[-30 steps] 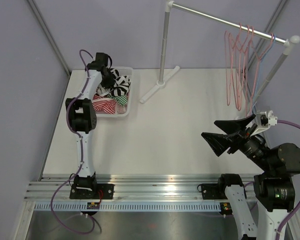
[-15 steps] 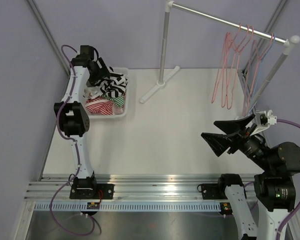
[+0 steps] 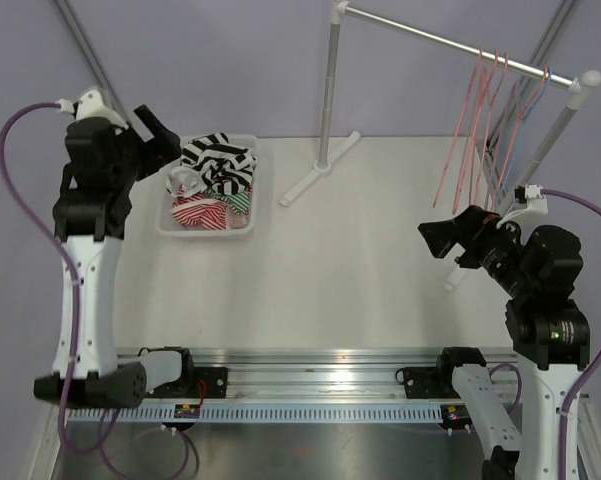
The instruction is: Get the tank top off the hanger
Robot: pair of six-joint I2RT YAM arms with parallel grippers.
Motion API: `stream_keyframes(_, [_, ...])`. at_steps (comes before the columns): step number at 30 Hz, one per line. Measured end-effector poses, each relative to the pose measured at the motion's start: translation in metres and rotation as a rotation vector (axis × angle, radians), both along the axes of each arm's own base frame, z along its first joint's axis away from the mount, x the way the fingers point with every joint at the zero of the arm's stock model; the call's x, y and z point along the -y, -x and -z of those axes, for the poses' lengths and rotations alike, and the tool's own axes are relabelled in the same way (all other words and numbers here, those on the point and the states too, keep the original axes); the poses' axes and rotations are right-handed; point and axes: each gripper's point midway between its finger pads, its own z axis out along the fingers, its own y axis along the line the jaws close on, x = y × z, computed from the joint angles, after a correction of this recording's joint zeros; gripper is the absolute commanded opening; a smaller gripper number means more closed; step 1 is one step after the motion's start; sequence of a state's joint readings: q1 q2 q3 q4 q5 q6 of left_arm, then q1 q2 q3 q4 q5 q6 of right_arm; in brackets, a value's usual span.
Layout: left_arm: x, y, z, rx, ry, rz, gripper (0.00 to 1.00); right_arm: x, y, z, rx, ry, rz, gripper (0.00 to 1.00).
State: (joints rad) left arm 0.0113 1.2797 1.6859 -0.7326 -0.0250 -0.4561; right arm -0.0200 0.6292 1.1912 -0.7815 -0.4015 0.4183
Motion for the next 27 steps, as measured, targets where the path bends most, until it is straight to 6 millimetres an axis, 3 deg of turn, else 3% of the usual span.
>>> stream_keyframes(4, [-0.008,0.067,-0.011,0.123,-0.068,-0.021,0.99,0.015,-0.013,0.019,-0.072,0.058,0.069,1.0])
stream_keyframes(8, [-0.014,0.111,0.013,0.121,-0.172,-0.009,0.99,0.032,-0.014,0.031,-0.104,0.146,0.139,0.99])
stream_keyframes(12, [-0.015,0.135,0.019,0.135,-0.233,0.01,0.99,0.044,-0.009,0.038,-0.121,0.236,0.175,0.99])
stream_keyframes(17, [0.002,0.166,0.037,0.183,-0.259,0.106,0.99,0.051,0.005,0.041,-0.126,0.393,0.182,1.0])
stream_keyframes(24, [0.0,0.195,0.094,0.132,-0.305,0.135,0.99,0.065,0.032,0.025,-0.032,0.44,0.214,0.99])
stream_keyframes(27, [-0.001,0.204,0.107,0.12,-0.316,0.14,0.99,0.066,0.038,0.024,-0.004,0.44,0.213,0.99])
